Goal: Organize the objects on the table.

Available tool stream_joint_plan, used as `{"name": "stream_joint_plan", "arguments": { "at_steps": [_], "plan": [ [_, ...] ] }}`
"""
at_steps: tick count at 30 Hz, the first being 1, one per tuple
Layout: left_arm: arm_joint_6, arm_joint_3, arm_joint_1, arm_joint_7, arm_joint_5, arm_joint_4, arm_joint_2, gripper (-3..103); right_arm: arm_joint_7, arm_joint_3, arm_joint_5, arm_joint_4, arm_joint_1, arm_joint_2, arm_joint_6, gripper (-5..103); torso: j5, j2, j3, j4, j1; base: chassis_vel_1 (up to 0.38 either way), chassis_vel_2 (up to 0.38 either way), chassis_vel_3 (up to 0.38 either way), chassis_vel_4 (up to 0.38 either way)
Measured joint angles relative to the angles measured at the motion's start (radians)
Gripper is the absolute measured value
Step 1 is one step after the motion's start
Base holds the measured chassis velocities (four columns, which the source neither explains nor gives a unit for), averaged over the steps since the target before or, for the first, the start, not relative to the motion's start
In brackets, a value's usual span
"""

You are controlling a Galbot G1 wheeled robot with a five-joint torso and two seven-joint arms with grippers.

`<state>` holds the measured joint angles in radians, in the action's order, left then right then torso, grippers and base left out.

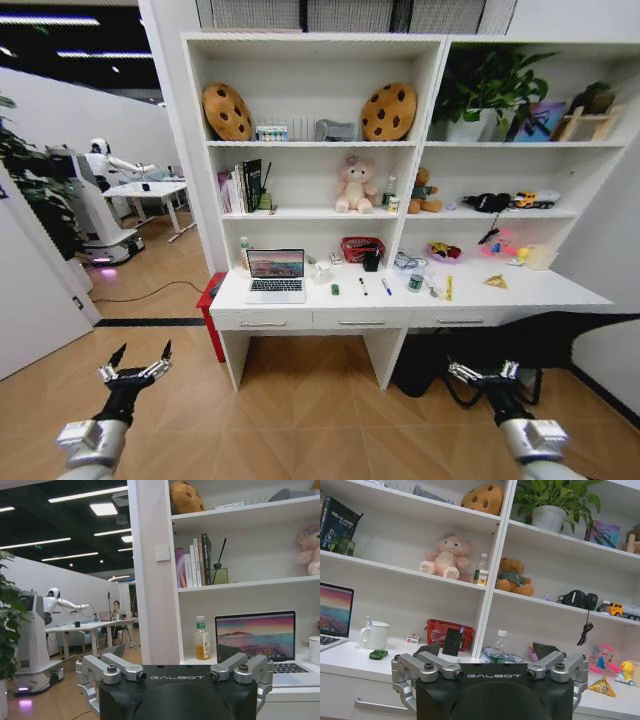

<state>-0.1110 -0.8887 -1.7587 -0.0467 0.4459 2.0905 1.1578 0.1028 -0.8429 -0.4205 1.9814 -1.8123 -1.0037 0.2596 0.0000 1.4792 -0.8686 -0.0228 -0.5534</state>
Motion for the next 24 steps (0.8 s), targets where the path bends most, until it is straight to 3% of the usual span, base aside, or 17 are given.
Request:
{"name": "stream_joint_plan", "arguments": {
  "at_steps": [24],
  "plan": [
    [-0.005,0.006,0.005,0.0,0.001,-0.022,0.011,99,-0.003,0.016,-0.022,-0.019,0.009,0.014,0.032,100,0.0,0.0,0.0,0.0,0.0,0.0,0.0,0.0,0.0]
  ]
}}
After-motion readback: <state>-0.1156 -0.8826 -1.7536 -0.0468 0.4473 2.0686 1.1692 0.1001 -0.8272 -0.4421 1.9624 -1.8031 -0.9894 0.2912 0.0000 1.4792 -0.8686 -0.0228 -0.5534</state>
